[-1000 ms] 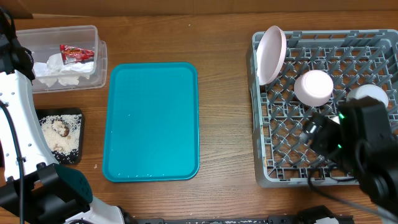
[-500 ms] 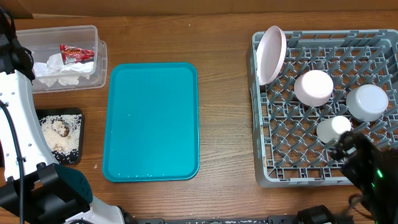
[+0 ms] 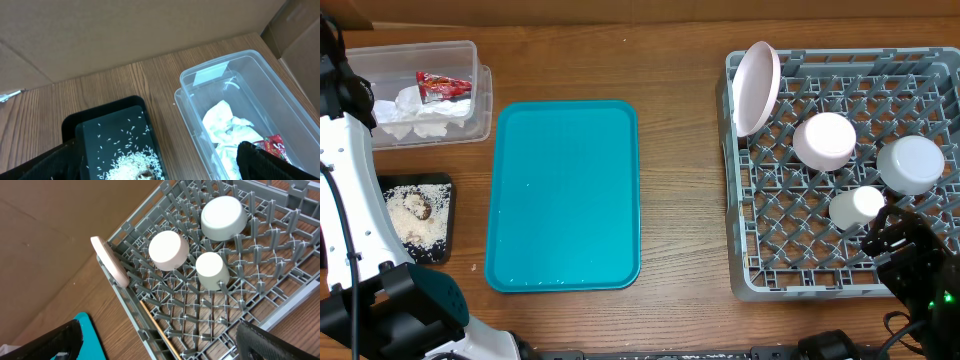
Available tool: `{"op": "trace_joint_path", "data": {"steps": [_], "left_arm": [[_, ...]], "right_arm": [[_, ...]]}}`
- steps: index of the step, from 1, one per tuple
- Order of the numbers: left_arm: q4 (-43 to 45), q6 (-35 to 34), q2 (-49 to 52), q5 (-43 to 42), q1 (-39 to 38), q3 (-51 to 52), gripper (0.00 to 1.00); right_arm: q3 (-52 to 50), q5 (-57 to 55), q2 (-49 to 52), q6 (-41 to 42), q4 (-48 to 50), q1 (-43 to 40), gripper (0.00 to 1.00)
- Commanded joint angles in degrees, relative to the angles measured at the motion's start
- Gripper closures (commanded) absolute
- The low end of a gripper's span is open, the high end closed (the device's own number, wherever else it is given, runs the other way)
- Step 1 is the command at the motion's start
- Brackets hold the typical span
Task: Sort waste into correct bins and load items into the dishwasher
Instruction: 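Release the chopstick and withdraw the right gripper toward the rack's front edge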
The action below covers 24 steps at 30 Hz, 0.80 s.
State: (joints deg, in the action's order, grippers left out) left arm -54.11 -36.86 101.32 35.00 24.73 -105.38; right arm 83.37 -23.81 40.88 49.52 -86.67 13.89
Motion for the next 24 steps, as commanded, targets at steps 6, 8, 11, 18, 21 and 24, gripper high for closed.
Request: {"op": "trace_joint_path", "data": {"steps": [6, 8, 11, 18, 21, 24], "left_arm": [[0.1, 0.9, 0.3, 1.0, -0.8, 0.0, 0.00], [0.1, 0.9, 0.3, 1.0, -0.8, 0.0, 0.00], [0.1, 0.9, 0.3, 1.0, -0.8, 0.0, 0.00], [0.1, 0.9, 0.3, 1.0, -0.8, 0.0, 0.00], [0.1, 0.9, 0.3, 1.0, -0.8, 0.0, 0.00], [0.1, 0.9, 0.3, 1.0, -0.8, 0.0, 0.00]], "right_arm": [[1.0, -0.8, 0.2, -0.5, -2.4, 0.0, 0.00], [0.9, -1.0, 0.2, -1.1, -3.2, 0.0, 0.00], [-0.8, -1.1, 0.2, -1.1, -3.2, 0.0, 0.00], [-18.9, -1.2, -2.1, -1.8, 11.1, -0.2, 0.00], [-29.9, -0.5, -5.6, -2.0, 22.8, -0.2, 0.00], [-40.5, 2.6, -9.9, -6.0, 35.0, -0.2, 0.00]]}}
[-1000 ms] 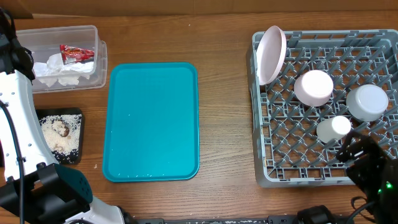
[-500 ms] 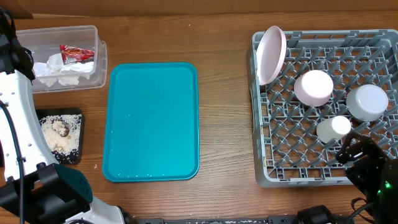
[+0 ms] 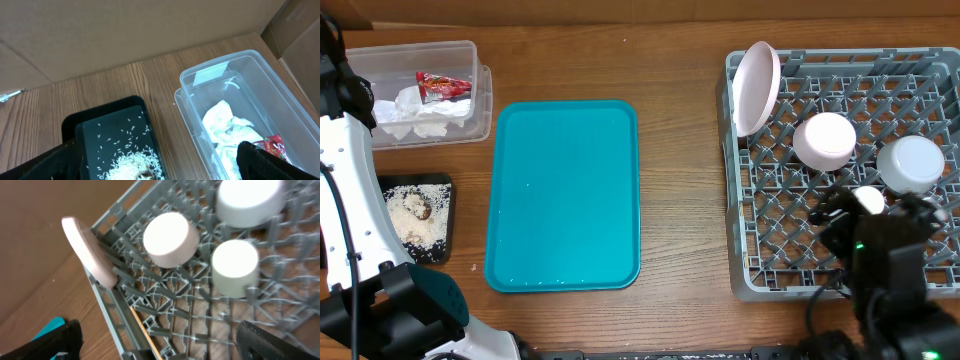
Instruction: Sort waste into correct bins and load items into the dishwasher
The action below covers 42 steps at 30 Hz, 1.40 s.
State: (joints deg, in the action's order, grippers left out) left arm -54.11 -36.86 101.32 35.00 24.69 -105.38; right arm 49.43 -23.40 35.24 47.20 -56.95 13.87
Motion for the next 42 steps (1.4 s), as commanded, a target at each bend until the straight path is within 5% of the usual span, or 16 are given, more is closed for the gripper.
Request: {"op": "trace_joint_path", "data": {"steps": [1, 9, 15, 26, 42], "left_arm": [[0.1, 0.9, 0.3, 1.0, -0.7, 0.0, 0.00], [0.1, 0.9, 0.3, 1.0, -0.7, 0.0, 0.00], [0.1, 0.9, 0.3, 1.0, -0.7, 0.0, 0.00], [0.1, 0.9, 0.3, 1.0, -0.7, 0.0, 0.00], [0.1, 0.9, 0.3, 1.0, -0.7, 0.0, 0.00]], "right_arm": [[-9.8, 3.7, -5.6, -5.9, 9.4, -0.1, 0.00], [-33.2, 12.5, -15.9, -16.2, 43.4, -1.0, 0.00], [-44.8, 17.1, -23.3, -16.2, 57.5, -4.7, 0.00], [-49.0, 24.6, -32.9, -29.1, 56.6, -9.2, 0.00], [-49.0, 23.5, -33.0, -29.7, 52.1, -16.0, 0.00]]}}
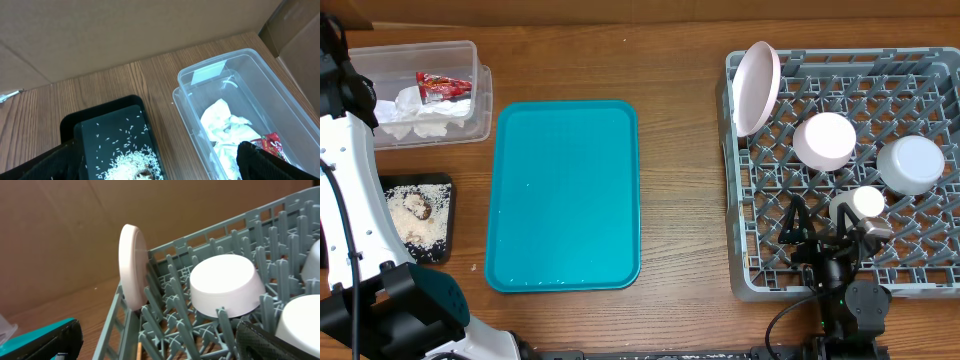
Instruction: Sort waste into correct bins and load items into the dishwasher
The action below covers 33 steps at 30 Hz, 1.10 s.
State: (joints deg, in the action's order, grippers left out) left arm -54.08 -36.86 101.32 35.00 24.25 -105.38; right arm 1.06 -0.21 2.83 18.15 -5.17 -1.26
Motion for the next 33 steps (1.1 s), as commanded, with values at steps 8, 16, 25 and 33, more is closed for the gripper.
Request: {"op": "trace_joint_path", "data": {"steps": [8, 16, 25, 33], "left_arm": [[0.1, 0.9, 0.3, 1.0, -0.3, 0.0, 0.00], [0.1, 0.9, 0.3, 1.0, -0.3, 0.0, 0.00], [0.1, 0.9, 0.3, 1.0, -0.3, 0.0, 0.00], [0.1, 0.9, 0.3, 1.0, -0.3, 0.0, 0.00]], "right_arm": [[-0.6, 0.2, -0.6, -14.1, 0.3, -1.8, 0.00], [-0.6, 0.4, -0.6, -15.2, 0.3, -1.8, 0.00], [-0.6, 0.3, -0.6, -15.2, 0.3, -1.8, 0.00], [-0.6, 0.3, -0.6, -15.2, 0.3, -1.8, 0.00]]}}
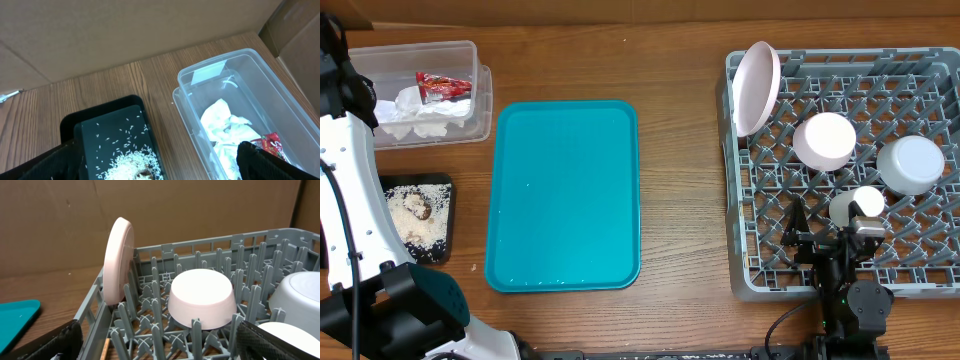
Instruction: Sort waste into correct bins and load items into the dishwasher
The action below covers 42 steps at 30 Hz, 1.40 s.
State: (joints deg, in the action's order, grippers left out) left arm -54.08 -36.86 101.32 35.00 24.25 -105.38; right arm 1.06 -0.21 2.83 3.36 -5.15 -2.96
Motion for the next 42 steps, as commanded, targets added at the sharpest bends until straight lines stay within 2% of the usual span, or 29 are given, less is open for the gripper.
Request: {"op": "trace_joint_path", "data": {"steps": [1, 21, 42], "left_arm": [[0.1, 0.9, 0.3, 1.0, -0.3, 0.0, 0.00], [0.0, 0.9, -0.8, 0.7, -0.3, 0.0, 0.00], [0.0, 0.9, -27.7, 0.7, -1.9, 0.0, 0.00]], "right_arm": [[-0.6, 0.3, -0.6, -0.4, 0.3, -0.1, 0.00], [-0.6, 0.3, -0.6, -0.4, 0.3, -0.1, 0.00], [-0.6, 0.3, -0.6, -0.4, 0.3, -0.1, 0.00]]}}
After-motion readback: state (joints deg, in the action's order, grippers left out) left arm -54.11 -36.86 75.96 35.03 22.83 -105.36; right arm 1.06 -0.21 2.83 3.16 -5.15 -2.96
